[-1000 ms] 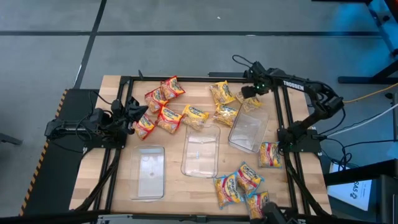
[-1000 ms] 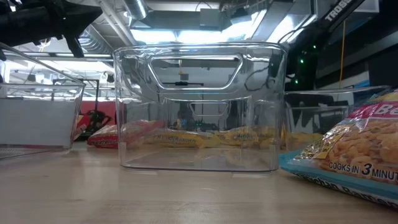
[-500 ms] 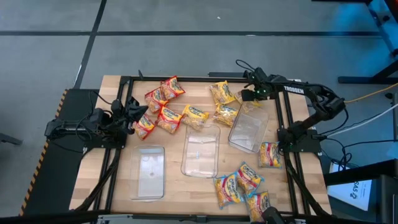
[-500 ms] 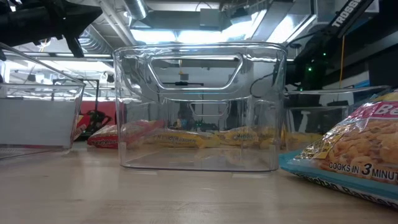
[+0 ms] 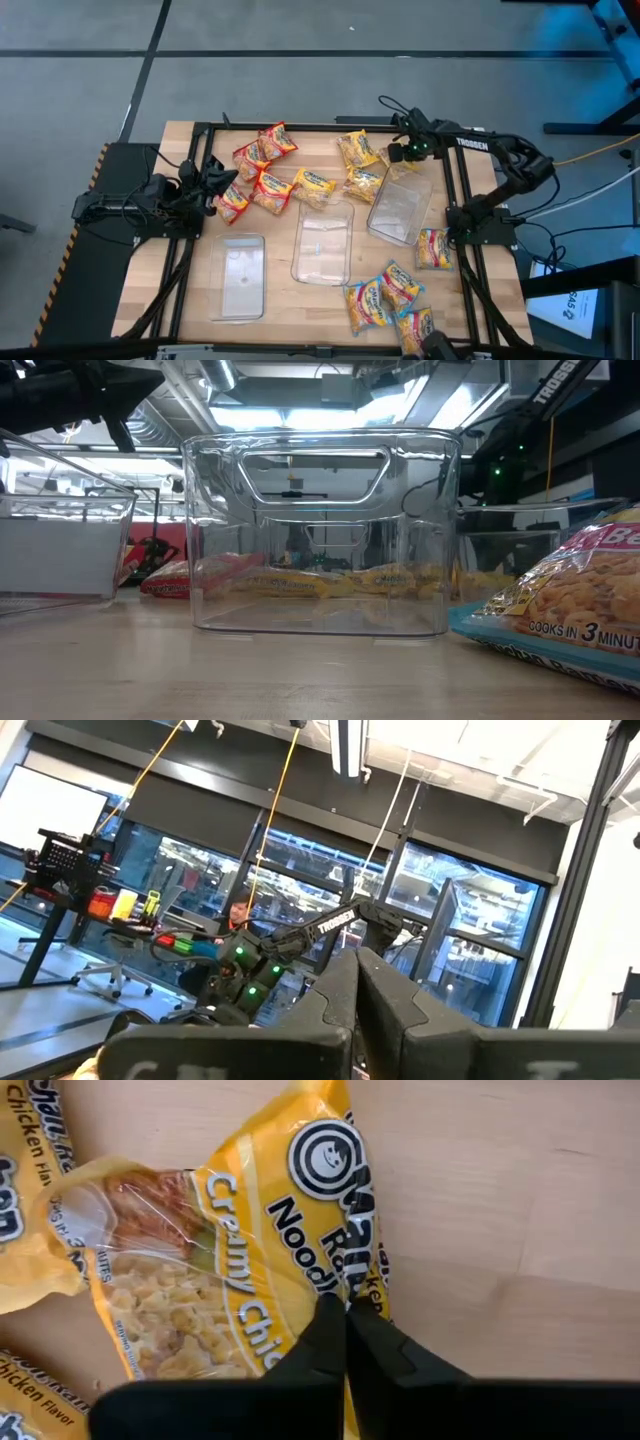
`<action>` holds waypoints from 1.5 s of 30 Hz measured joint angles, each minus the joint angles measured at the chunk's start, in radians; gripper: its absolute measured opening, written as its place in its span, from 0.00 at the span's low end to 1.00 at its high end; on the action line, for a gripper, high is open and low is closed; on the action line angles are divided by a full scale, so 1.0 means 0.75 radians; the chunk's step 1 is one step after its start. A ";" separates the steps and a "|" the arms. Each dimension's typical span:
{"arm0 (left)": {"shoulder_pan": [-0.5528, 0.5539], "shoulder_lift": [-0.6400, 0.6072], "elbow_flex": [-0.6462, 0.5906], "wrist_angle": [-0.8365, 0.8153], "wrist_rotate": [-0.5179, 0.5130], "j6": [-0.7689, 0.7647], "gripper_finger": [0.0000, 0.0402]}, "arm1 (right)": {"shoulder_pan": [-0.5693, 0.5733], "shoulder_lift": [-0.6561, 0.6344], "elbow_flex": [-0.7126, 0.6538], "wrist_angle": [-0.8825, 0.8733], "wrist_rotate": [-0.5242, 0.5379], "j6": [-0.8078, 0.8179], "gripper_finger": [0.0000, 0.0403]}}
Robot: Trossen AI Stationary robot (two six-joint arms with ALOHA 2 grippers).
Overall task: Sort Maruchan noodles
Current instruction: Put the yellow noodle pack into the right transparent bin
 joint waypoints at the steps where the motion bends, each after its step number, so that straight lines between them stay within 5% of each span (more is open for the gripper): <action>1: 0.000 0.001 0.000 0.000 0.000 0.004 0.00 | -0.001 0.003 0.020 -0.005 -0.005 -0.007 0.01; 23: 0.000 0.000 0.000 0.000 0.000 0.009 0.00 | 0.058 0.004 0.586 -0.542 0.076 -0.220 0.00; 35: 0.000 0.001 0.000 0.000 -0.005 0.009 0.00 | 0.265 0.002 0.819 -0.878 0.145 -0.235 0.00; 45: 0.000 0.000 0.000 -0.001 -0.006 0.010 0.00 | 0.508 0.001 0.833 -1.086 0.238 -0.086 0.00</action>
